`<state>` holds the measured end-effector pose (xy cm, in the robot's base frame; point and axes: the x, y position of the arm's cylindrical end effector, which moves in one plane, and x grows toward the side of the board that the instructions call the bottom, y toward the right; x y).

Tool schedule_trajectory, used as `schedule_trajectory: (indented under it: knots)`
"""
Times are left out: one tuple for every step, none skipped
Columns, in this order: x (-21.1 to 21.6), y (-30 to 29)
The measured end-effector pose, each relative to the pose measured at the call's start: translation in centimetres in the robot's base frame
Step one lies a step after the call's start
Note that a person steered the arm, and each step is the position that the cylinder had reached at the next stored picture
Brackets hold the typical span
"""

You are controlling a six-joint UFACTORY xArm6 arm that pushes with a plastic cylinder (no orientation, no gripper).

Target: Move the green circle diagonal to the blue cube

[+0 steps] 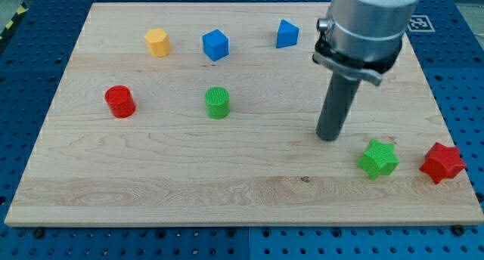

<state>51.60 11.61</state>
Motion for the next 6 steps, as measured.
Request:
schedule_trajectory:
  knots:
    - [1.7,3.0]
    - [2.2,6.5]
    - [2.2,7.8]
    - [1.3,7.0]
    - [-2.7,4.2]
    - [-7.5,-1.6]
